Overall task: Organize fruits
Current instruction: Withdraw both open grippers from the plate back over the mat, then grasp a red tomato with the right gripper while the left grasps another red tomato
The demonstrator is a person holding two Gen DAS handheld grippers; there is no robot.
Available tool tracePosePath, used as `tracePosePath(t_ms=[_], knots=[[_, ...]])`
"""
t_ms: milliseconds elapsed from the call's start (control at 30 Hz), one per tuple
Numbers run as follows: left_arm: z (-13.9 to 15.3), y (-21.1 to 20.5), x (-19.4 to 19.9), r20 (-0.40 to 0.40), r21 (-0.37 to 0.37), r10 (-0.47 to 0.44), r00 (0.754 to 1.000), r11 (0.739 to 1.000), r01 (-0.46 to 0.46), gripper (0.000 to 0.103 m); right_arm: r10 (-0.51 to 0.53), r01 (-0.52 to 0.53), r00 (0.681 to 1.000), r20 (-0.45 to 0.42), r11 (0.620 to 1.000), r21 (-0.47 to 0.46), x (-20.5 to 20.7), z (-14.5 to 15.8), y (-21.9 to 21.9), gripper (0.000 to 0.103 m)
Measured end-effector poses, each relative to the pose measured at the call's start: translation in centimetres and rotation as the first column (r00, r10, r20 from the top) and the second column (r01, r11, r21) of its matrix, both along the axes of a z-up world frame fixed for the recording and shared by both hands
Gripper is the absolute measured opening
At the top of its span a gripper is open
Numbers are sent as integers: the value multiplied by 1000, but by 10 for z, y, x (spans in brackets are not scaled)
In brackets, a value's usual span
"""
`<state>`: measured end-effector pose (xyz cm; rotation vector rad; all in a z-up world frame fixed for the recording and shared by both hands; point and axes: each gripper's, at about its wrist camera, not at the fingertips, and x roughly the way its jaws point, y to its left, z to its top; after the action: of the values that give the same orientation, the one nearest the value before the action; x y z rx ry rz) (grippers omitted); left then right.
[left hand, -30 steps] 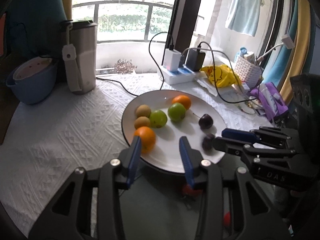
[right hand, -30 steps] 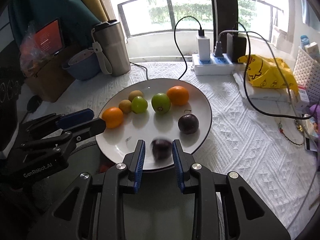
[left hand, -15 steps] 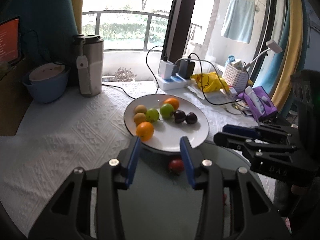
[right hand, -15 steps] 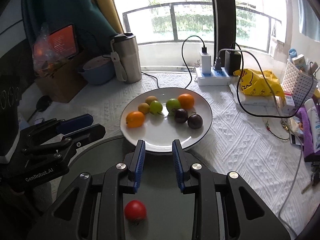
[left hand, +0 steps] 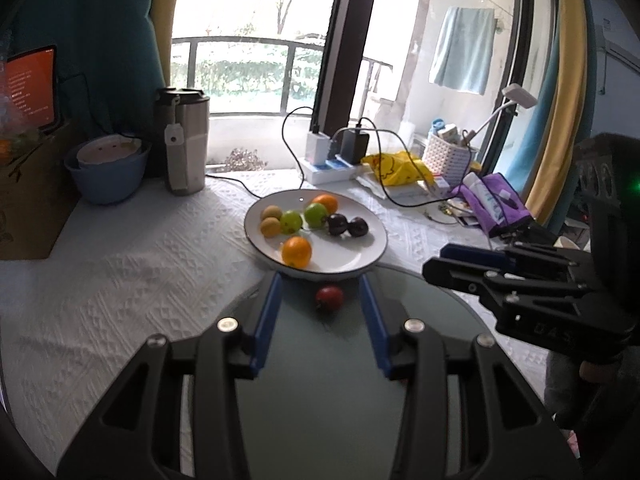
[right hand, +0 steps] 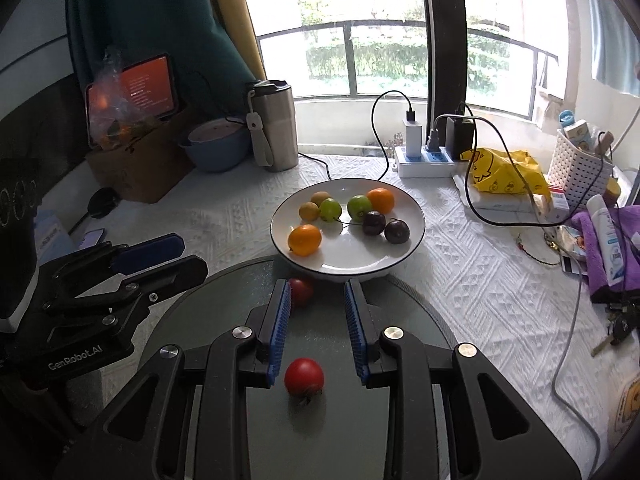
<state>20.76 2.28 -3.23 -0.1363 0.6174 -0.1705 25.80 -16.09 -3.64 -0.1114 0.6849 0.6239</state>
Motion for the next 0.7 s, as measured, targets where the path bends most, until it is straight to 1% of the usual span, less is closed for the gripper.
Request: tracePosePath(t_ms=[233, 400, 433, 500, 533, 600, 700], knots=[[-3, -2, -19, 6, 2, -12, 1000, 1000, 12, 43, -15, 15, 1000, 11, 1000, -2, -23, -1, -3, 30], [-7, -2, -33, 9, 8, -11, 1000, 1000, 11, 43, -14, 14, 1000, 8, 1000, -5, -36, -7, -5, 30], [-8, -2, -36, 10, 11, -10, 1000, 1000, 10, 43, -15, 15, 1000, 4, 1000, -7, -38, -8, -5, 32], [-11, -2, -40, 8, 9, -8, 1000, 1000, 8, 43, -13, 13, 1000, -4, 1000, -4, -42, -12, -5, 38], [-12, -2, -42, 7, 8, -8, 1000, 1000, 8, 43, -9, 9, 1000, -8, 1000, -2, -44, -15, -6, 42], [-17, -2, -44, 3, 7, -9, 1000, 1000, 9, 43, -8, 8, 1000, -16, 1000, -1, -45, -20, -6, 47], [-24, -3, -48, 1, 6, -9, 1000, 1000, 9, 43, -7, 7, 999, -34, 1000, -3, -47, -28, -6, 47]])
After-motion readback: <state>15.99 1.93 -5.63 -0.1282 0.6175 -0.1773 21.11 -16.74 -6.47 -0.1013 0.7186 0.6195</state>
